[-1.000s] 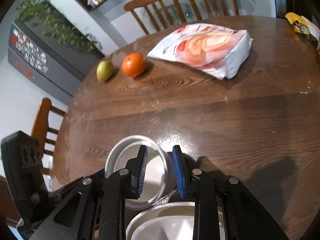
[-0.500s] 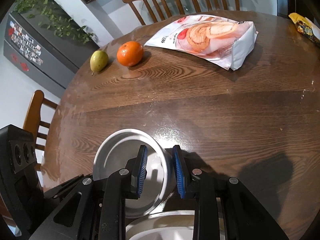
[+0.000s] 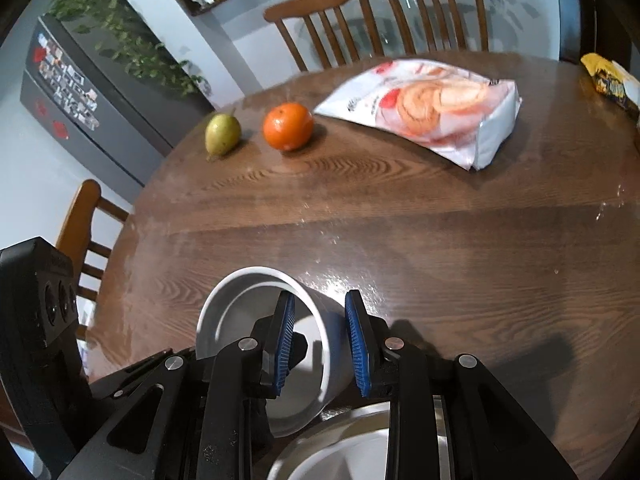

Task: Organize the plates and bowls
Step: 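Lift and carry the ramekin with the left tool over the shallow bowl, then lower the ramekin into the shallow bowl and open the left tool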

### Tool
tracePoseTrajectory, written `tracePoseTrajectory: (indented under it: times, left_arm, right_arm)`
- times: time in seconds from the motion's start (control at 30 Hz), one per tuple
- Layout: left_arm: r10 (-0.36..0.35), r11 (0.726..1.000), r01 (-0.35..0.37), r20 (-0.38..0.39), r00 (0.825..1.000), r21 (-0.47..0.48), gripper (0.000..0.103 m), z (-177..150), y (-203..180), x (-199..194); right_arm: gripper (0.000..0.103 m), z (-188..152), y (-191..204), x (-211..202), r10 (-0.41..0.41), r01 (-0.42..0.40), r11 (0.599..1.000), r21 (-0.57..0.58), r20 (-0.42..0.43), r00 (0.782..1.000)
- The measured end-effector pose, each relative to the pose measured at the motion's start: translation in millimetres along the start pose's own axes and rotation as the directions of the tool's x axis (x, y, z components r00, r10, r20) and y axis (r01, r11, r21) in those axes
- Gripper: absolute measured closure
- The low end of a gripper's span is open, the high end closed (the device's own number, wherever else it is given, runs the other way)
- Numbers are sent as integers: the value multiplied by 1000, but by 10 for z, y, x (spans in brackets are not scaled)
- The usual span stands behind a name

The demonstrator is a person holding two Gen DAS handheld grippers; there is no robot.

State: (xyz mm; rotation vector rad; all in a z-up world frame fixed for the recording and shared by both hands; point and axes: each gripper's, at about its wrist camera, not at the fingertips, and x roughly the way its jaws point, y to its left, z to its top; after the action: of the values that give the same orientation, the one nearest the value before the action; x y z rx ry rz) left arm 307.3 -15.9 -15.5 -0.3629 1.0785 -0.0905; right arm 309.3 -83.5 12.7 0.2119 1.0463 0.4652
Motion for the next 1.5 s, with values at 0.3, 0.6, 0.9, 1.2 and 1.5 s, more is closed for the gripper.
tracePoseTrajectory:
  times: [0.3,0.6,0.9,1.2,1.5]
  left_arm:
    - [-13,999,11,43,999,31,64,-43,-122,-307]
    - [-66,994,56,100,993,95,64,-179,-332,-634]
    - [-142,973,129,54,988,192,64,-404,-636,-676]
    - [-115,960,124,-48,992,253,64,-622,-821,-423]
    - [-93,957,114,-89,992,269,64,-682,-829,-247]
  right_arm:
    - [73,-5,75,-273,14,-15,1000,3,51,999]
    - [73,-101,117,-671,0,1,1000,-12,142,990]
    - [71,-358,-41,-1014,-70,65,997,30,187,980]
    - [68,-606,-357,-921,-77,63,992,110,129,989]
    - [68,-692,-486,-770,-85,74,987,140,76,993]
